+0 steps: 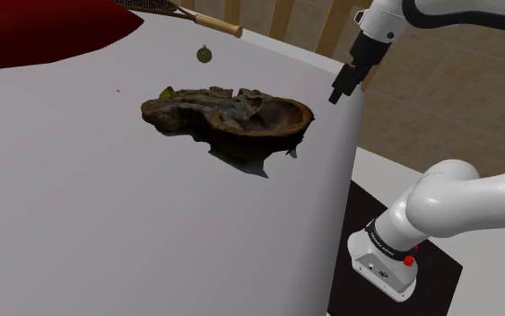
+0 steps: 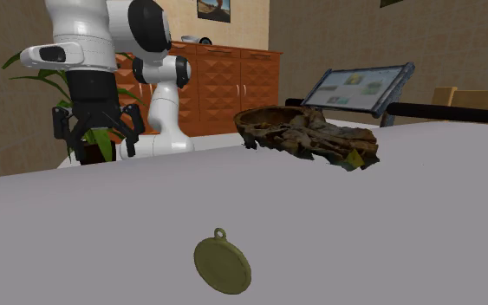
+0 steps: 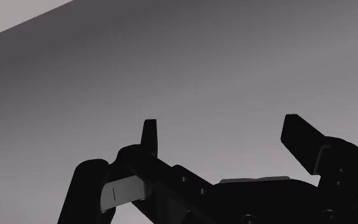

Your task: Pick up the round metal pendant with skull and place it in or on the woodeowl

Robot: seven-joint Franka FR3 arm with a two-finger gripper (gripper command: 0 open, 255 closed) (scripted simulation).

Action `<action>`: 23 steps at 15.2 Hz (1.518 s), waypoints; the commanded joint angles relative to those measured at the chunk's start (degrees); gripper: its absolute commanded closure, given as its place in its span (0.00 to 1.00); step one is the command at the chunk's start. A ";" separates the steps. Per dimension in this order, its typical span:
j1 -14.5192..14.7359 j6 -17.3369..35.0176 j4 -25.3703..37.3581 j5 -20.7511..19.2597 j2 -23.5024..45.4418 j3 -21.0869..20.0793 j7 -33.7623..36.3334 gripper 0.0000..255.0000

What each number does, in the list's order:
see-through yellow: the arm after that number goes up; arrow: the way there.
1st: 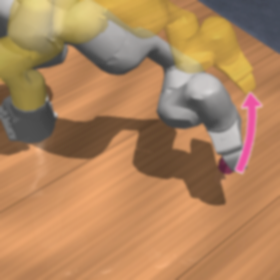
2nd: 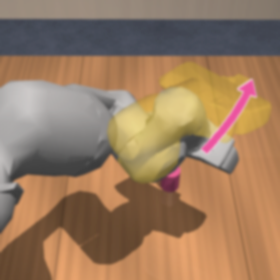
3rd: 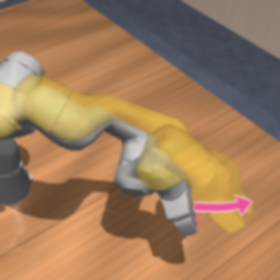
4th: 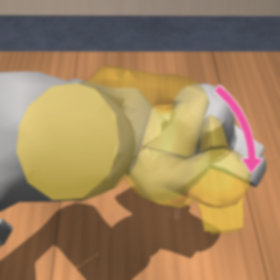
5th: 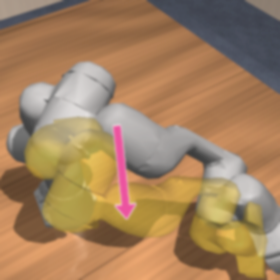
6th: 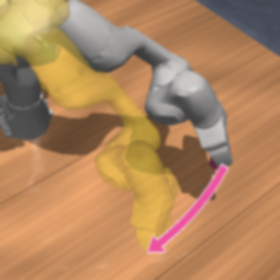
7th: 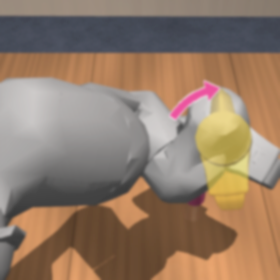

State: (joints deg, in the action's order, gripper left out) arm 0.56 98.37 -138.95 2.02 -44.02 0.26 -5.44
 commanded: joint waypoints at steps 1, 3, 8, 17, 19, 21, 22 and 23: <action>0.00 0.00 0.00 0.00 0.00 0.00 0.00 0.00; 0.51 4.69 -0.67 0.97 1.08 -2.08 2.43 0.00; 1.22 16.34 -0.92 2.21 5.17 -7.52 8.64 0.00; -1.38 35.14 3.91 -1.82 16.25 -18.64 22.07 0.00; -2.94 38.56 5.90 -4.29 19.09 -21.53 25.87 0.00; -4.89 41.55 8.23 -7.56 22.02 -24.65 30.14 0.00; -6.00 42.87 9.53 -9.52 23.52 -26.28 32.48 0.00; -7.21 44.05 10.93 -11.72 25.05 -27.99 34.96 0.00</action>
State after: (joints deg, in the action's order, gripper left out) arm -5.60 141.32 -129.40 -7.70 -20.19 -26.19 27.14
